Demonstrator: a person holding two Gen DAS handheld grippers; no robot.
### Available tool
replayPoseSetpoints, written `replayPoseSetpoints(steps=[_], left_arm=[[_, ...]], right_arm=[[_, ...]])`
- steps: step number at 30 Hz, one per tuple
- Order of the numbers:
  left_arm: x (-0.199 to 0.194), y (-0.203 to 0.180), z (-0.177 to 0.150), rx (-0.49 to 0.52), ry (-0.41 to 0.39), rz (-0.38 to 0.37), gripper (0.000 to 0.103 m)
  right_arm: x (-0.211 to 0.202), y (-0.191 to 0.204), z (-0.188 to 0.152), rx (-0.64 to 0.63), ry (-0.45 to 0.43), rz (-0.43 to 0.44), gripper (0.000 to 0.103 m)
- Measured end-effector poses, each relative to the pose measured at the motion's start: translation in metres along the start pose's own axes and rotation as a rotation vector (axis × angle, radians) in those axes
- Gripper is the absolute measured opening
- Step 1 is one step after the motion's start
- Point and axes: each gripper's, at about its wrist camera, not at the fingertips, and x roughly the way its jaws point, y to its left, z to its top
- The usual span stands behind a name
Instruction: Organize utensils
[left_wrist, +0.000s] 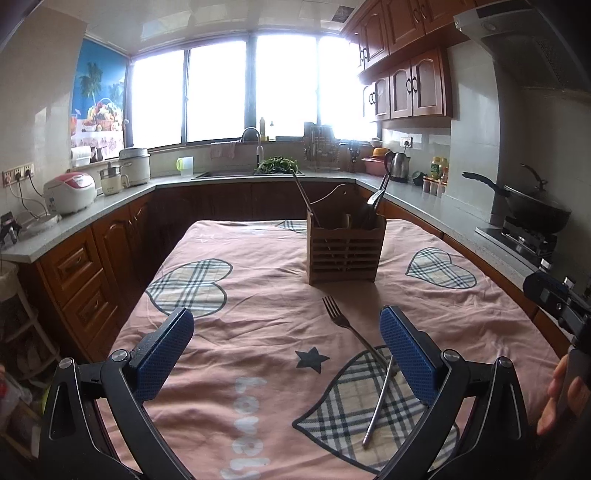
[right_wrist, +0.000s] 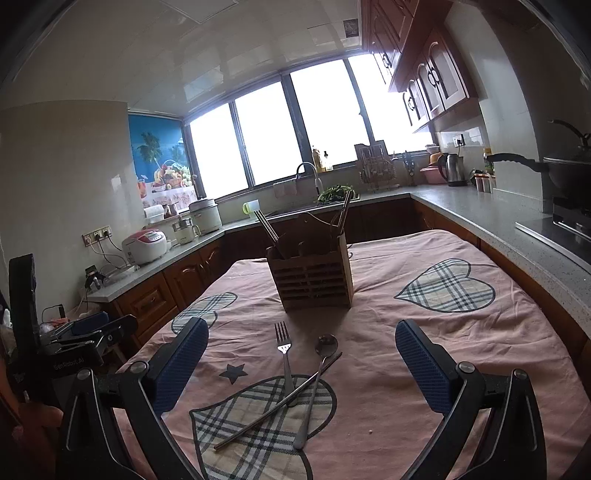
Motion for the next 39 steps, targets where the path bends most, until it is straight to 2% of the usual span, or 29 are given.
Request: replayPoseSetpoints(steps=[3, 6, 9, 13, 16, 21, 32, 39], left_arm=[[-0.011, -0.003, 0.014, 0.029, -0.022, 0.01, 0.103], [-0.018, -0.003, 0.024, 0.026, -0.012, -0.014, 0.103], [-0.024, -0.003, 0.019, 0.009, -0.048, 0.029, 0.103], [-0.022, -0.002, 0.003, -0.025, -0.077, 0.077, 0.103], [-0.018, -0.007, -0.01, -0.003, -0.093, 0.136, 0.103], [-0.022, -0.008, -0.027, -0.005, -0.144, 0.185, 0.103], [-0.012, -0.015, -0.033, 0.035, -0.033, 0.204, 0.103], [-0.014, -0.023, -0.036, 0.062, -0.009, 0.189, 0.103]], right_arm=[[-0.01, 0.011, 0.019, -0.075, -0.01, -0.01, 0.103], [-0.024, 0.019, 0.039, -0.124, -0.055, -0.023, 0.103], [-0.031, 0.022, 0.046, -0.126, -0.07, -0.02, 0.103], [-0.031, 0.02, 0.028, -0.098, -0.096, -0.037, 0.103], [-0.027, 0.019, 0.008, -0.088, -0.114, -0.061, 0.103], [-0.022, 0.016, -0.018, -0.072, -0.148, -0.096, 0.103], [-0.012, 0.014, -0.036, -0.062, -0.084, -0.131, 0.103], [-0.014, 0.015, -0.038, -0.063, -0.076, -0.127, 0.103]])
